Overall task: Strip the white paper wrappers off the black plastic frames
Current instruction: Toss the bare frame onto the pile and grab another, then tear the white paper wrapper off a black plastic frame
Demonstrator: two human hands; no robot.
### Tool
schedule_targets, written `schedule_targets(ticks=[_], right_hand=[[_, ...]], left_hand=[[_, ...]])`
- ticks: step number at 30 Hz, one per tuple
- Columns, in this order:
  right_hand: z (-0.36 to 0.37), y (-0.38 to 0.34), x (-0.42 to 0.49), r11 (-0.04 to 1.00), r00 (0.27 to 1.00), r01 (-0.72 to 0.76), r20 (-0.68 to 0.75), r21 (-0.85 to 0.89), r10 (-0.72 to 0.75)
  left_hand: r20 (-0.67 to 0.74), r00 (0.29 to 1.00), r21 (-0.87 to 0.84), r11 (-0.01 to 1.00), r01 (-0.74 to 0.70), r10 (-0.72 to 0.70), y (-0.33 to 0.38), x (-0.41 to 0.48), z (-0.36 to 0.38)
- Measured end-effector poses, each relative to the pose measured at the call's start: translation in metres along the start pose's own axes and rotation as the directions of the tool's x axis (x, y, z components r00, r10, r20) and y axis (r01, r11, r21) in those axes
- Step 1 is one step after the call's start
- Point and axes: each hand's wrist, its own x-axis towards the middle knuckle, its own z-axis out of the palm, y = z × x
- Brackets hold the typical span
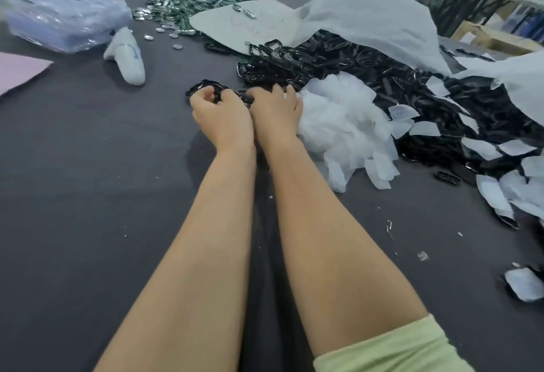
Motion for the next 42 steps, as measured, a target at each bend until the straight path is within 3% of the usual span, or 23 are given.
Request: schedule_targets(ticks=[3, 20, 33, 42], right_hand=[[0.008, -0.001, 0.001, 0.996, 0.997, -0.020, 0.078, -0.090, 0.027], [0.009, -0.003, 0.001, 0.995, 0.986, -0.075, -0.143, 0.067, 0.083], [0.013, -0.004, -0.001, 0.999, 0.997, 0.019, -0.070, 0.030, -0.017], [-0.005, -0.007, -0.006, 0.884, 0.998, 0.033, -0.055, 0.466, -0.008]], left_hand=[[0.003, 1.000, 0.010, 1.000, 0.016, -0.016, -0.003, 0.002, 0.003], [-0.004, 0.999, 0.008, 0.999, 0.049, -0.049, -0.005, 0.005, -0.001], [0.089, 0.990, 0.113, 0.989, 0.099, -0.110, -0.002, 0.000, -0.003], [0.163, 0.982, 0.040, 0.995, 0.088, -0.093, 0.010, -0.006, 0.003]])
